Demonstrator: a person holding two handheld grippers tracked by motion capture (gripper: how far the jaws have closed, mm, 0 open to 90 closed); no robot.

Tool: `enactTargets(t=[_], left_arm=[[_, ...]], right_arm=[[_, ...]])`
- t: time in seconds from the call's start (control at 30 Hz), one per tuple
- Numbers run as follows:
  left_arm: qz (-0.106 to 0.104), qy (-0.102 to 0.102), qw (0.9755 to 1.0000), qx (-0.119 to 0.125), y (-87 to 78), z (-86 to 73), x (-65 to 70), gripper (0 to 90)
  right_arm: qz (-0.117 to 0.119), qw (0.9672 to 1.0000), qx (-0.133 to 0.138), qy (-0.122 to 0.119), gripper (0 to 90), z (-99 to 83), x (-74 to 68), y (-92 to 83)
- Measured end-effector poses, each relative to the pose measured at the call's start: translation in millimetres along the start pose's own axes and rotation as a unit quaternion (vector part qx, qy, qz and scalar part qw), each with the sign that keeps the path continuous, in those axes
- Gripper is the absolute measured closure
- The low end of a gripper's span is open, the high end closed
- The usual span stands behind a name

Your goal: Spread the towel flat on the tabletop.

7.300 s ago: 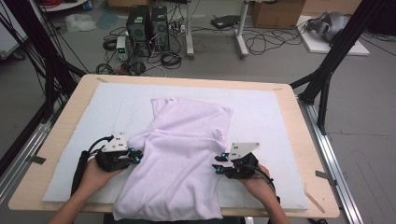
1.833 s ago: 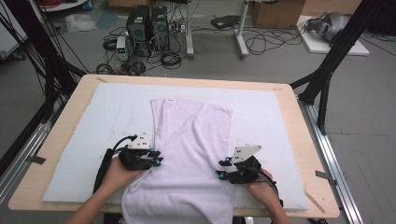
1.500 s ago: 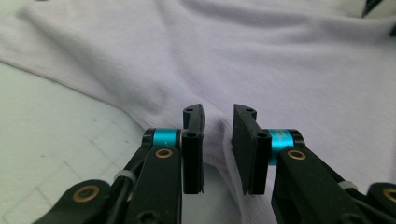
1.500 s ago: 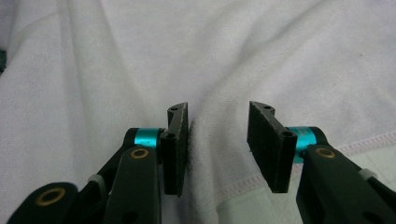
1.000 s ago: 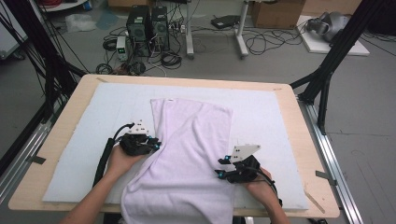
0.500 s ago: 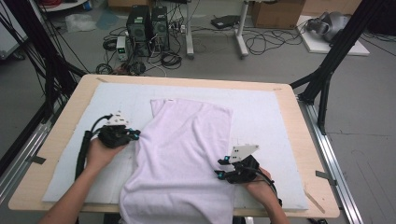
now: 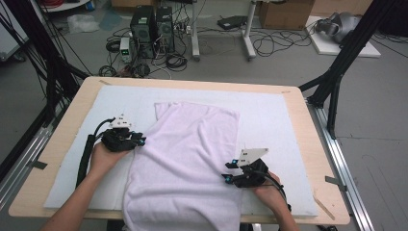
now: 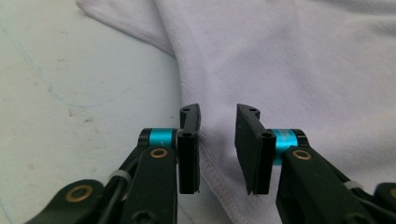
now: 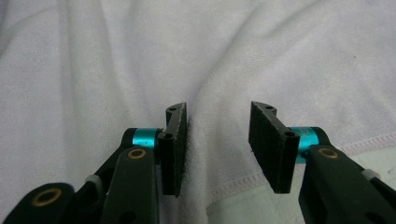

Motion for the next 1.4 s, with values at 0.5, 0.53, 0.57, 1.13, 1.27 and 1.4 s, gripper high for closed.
enactTargets(t=[0.5,0.53,0.57,1.13,1.27,1.4], left_arm=[[-0.050,0.047,0.9973,-0.026,-11.8,-42.5,35.4,56.8],[-0.048,0.051,0.9973,-0.022,-11.4,-43.4,35.9,56.4],[-0.049,0.049,0.9974,-0.021,-11.4,-43.6,36.0,56.5],[0.008,0.034,0.9994,-0.003,-11.7,-29.6,27.0,88.1],[0.023,0.023,0.9995,0.002,-10.0,-21.1,19.0,88.0],[0.020,0.008,0.9997,0.013,-12.0,-18.1,14.2,77.6]], right_arm=[[-0.015,0.9989,0.028,0.034,61.8,3.5,28.5,-16.5],[-0.019,0.9987,0.028,0.038,61.9,3.7,32.2,-18.4],[-0.017,0.9984,0.032,0.045,62.0,4.1,34.6,-19.7],[-0.040,0.9974,-0.050,0.032,88.8,10.2,52.6,2.9],[-0.072,0.9949,-0.033,0.062,88.3,17.4,77.4,-8.0],[-0.060,0.9943,-0.041,0.078,79.6,13.3,84.6,-0.9]])
Point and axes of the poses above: each handheld gripper's, and its own axes: y roughly forward along the jaws, z roughly out of its top, x roughly to its right, the point moved 6 cm from there along y, roughly forward along the jaws, and after that the axes turned 7 degrees about -x, right-handed, at the moved point
